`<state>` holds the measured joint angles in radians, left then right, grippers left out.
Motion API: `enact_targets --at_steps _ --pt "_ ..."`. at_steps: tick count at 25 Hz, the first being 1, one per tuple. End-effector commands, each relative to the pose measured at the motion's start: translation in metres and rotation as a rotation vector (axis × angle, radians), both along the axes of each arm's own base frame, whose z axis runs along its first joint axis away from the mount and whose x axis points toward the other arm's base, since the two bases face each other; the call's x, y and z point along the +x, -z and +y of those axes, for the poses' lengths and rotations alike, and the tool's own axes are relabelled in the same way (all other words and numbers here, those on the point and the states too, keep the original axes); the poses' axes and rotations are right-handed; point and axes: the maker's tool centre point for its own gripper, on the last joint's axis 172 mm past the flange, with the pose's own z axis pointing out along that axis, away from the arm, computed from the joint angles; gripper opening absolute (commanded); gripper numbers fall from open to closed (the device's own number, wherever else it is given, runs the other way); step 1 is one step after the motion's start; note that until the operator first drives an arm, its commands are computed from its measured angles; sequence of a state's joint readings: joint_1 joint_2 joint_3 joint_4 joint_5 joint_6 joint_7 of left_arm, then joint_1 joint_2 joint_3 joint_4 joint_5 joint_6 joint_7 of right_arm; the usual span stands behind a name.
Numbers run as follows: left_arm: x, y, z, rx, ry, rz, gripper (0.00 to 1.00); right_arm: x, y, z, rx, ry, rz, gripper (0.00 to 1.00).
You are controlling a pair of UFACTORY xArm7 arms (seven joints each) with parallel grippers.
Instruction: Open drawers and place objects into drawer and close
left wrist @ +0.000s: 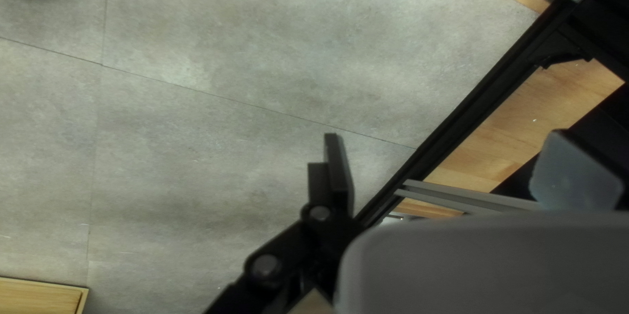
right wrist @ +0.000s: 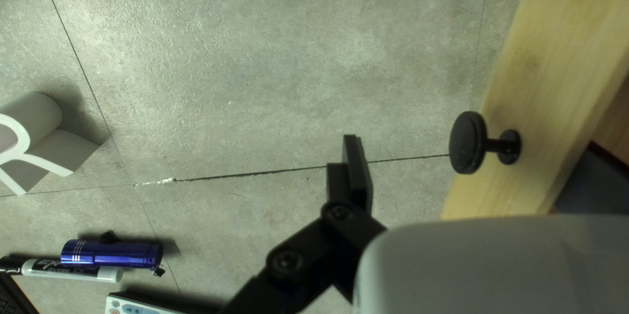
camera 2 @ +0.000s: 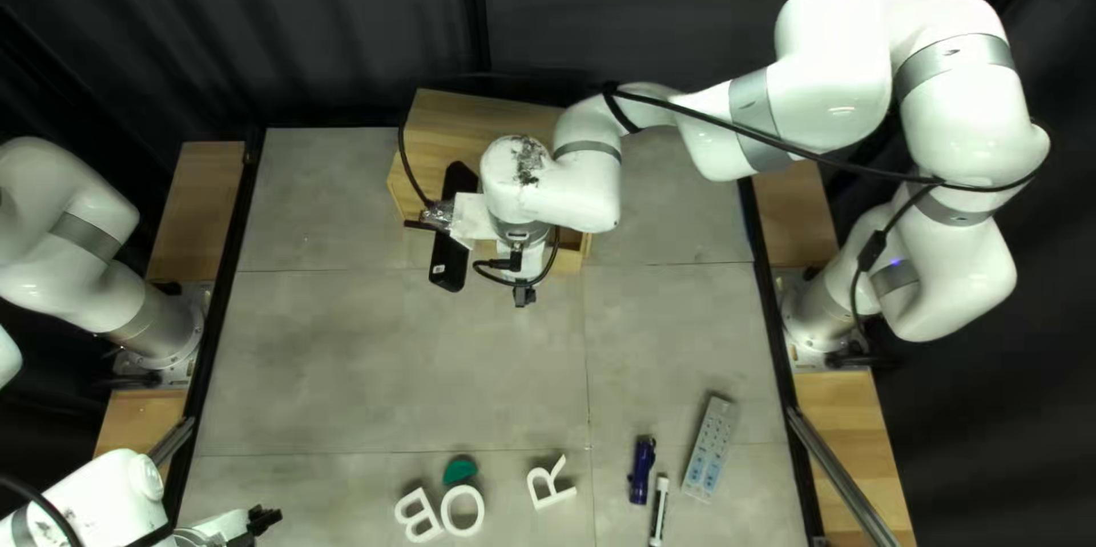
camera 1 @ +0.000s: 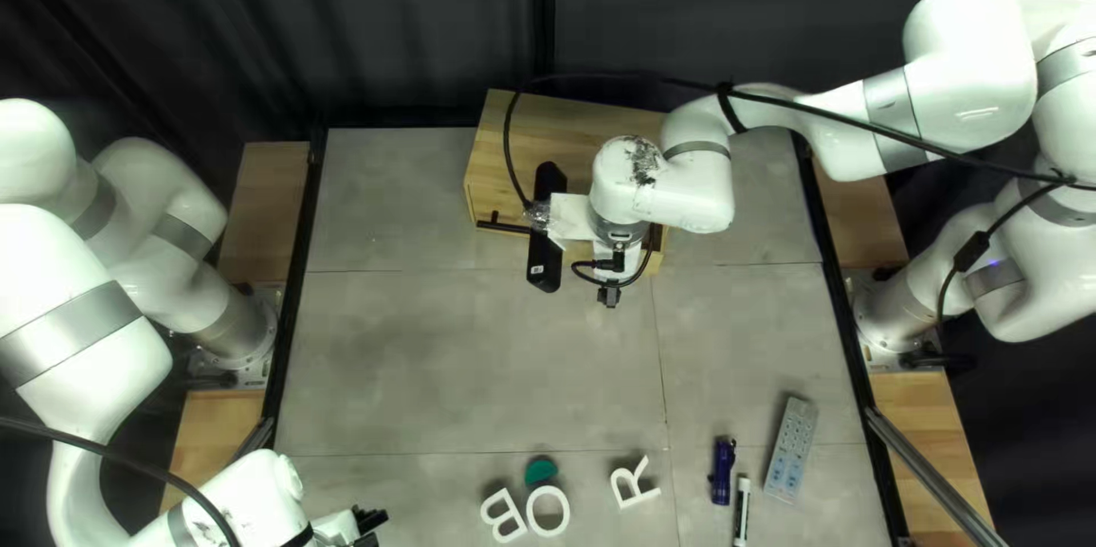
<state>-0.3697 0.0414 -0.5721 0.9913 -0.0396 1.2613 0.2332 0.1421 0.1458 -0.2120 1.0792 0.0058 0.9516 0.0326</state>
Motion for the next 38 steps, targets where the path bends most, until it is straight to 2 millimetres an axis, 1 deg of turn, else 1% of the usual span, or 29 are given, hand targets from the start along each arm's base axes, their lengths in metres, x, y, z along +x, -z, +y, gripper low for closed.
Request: enact_targets --at_steps 1,14,19,30,33,35,38 --pt "0.000 0.000 0.000 0.000 0.000 0.000 1.00 0.000 -0.001 0.002 0.000 0.000 -0.001 1.00" --pt "0.000 0.000 0.000 0.000 0.000 0.000 1.00 0.002 -0.003 0.012 0.001 -0.013 -0.002 1.00" --pt "0.000 0.000 0.000 0.000 0.000 0.000 1.00 0.010 -0.007 0.023 -0.004 -0.028 -0.001 1.00" --pt "0.000 0.000 0.000 0.000 0.000 0.000 1.00 0.018 -0.017 0.047 -0.016 -0.047 -0.003 1.00" --pt "0.000 0.000 0.000 0.000 0.000 0.000 1.00 0.019 -0.022 0.047 -0.025 -0.051 0.001 1.00" --pt "0.000 0.000 0.000 0.000 0.000 0.000 1.00 0.017 -0.026 0.043 -0.039 -0.050 0.012 1.00" --pt "0.000 0.000 0.000 0.000 0.000 0.000 1.00 0.013 -0.026 0.034 -0.058 -0.042 0.030 1.00"
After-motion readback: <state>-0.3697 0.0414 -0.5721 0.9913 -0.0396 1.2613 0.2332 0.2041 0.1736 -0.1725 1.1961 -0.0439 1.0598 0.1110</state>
